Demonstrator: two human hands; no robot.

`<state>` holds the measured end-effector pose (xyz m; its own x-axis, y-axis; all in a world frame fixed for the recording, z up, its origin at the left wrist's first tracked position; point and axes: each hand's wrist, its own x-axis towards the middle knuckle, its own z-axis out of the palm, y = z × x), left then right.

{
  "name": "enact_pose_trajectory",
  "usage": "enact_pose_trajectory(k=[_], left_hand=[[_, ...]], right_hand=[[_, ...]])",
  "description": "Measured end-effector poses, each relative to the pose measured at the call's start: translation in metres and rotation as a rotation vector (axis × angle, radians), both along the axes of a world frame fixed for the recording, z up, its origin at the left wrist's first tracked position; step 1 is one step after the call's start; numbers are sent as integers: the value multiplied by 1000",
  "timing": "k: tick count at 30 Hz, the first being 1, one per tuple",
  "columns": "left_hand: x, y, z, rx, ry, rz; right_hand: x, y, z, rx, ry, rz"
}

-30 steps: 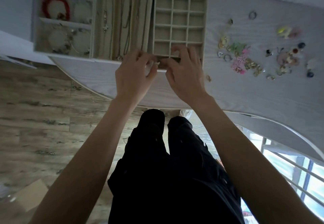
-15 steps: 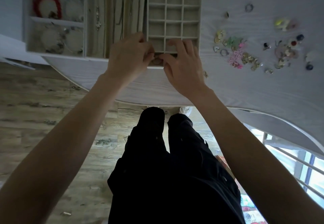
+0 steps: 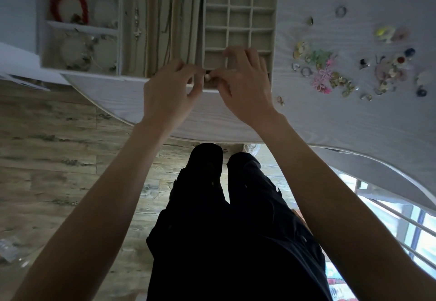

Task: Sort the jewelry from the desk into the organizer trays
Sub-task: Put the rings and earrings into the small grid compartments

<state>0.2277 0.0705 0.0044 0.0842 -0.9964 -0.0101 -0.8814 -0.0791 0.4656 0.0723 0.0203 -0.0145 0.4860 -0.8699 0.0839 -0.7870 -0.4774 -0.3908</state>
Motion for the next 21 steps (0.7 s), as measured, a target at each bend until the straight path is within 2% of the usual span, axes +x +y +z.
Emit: enact_pose_trajectory(k=[5, 10, 16, 21], left_hand=[[-7, -6, 3, 6, -172, -131], [-9, -6, 7, 18, -258, -193], [-8, 1, 5, -3, -282, -215], [-9, 2, 1, 9, -292, -216]], right_hand=[[-6, 5, -1, -85, 28, 19], [-10, 8, 1, -84, 24, 20], [-8, 14, 2, -97, 162, 42], [-8, 16, 6, -83, 157, 52]])
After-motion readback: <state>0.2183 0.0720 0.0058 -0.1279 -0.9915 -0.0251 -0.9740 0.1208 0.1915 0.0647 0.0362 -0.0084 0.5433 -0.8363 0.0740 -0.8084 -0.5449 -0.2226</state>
